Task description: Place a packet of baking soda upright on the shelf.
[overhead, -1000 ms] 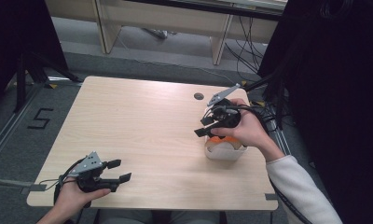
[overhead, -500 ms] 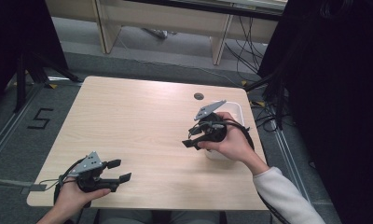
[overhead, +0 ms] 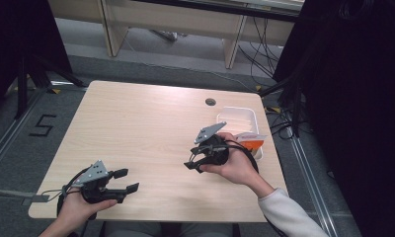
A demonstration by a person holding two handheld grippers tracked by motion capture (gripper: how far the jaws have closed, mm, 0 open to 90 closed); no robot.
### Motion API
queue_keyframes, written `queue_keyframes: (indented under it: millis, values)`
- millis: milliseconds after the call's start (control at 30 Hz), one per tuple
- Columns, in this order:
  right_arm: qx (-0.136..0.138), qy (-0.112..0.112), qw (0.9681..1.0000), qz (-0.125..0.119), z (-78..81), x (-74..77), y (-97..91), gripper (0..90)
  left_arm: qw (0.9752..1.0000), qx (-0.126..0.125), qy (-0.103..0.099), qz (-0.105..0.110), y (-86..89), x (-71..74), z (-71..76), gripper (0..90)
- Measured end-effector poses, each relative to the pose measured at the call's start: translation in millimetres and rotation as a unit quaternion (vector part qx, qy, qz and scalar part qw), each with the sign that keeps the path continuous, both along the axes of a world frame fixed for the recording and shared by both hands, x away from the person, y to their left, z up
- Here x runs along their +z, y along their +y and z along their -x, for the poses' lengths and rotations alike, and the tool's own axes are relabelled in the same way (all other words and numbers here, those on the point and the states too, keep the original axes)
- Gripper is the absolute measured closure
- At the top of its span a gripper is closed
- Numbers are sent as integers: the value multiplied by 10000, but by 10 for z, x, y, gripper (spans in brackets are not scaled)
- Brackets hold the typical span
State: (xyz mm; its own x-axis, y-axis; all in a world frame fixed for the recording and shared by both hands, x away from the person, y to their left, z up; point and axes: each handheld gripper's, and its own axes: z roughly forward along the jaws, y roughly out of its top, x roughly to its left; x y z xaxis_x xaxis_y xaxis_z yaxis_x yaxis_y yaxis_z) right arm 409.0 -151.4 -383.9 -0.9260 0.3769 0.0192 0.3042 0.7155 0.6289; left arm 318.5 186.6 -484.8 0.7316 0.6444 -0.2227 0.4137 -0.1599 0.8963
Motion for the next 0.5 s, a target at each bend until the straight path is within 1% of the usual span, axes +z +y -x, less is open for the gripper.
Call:
queue_keyframes:
  millis: [67,100,167,200,233,267,300,367,400,433,467,500]
  values:
    - [-2,46,10000,-4,27,-60,9,451,10000,-10,5,-2,0,-1,-1,288]
    - [51,52,10000,3,36,-95,12,452,10000,-4,10,-5,-1,-1,-1,288]
    - [75,122,9999,-4,76,-164,22,452,10000,1,9,3,-1,-1,0,288]
    - [44,175,9998,-1,104,-196,23,452,10000,17,15,38,-7,-2,1,288]
    - [53,199,9998,-48,124,-233,26,451,10000,1,8,0,-1,-1,0,287]
    - [123,182,9997,-90,135,-273,31,451,10000,1,8,-3,-2,-2,-1,288]
    - [129,200,9997,-102,157,-306,29,450,10000,-2,8,-8,-2,-3,-1,287]
    - [120,217,9996,-108,200,-378,25,450,10000,-8,6,-13,-2,-2,1,288]
    - [53,269,9995,-140,231,-428,20,451,10000,-6,6,-12,-2,-3,0,287]
    - [60,305,9994,-150,249,-467,13,450,10000,-5,8,-17,-1,-4,-1,287]
    - [73,284,9995,-151,257,-496,4,450,10000,-30,12,0,0,-7,-5,287]
    - [58,260,9995,-190,268,-537,-4,449,9999,35,86,43,-8,-10,5,287]
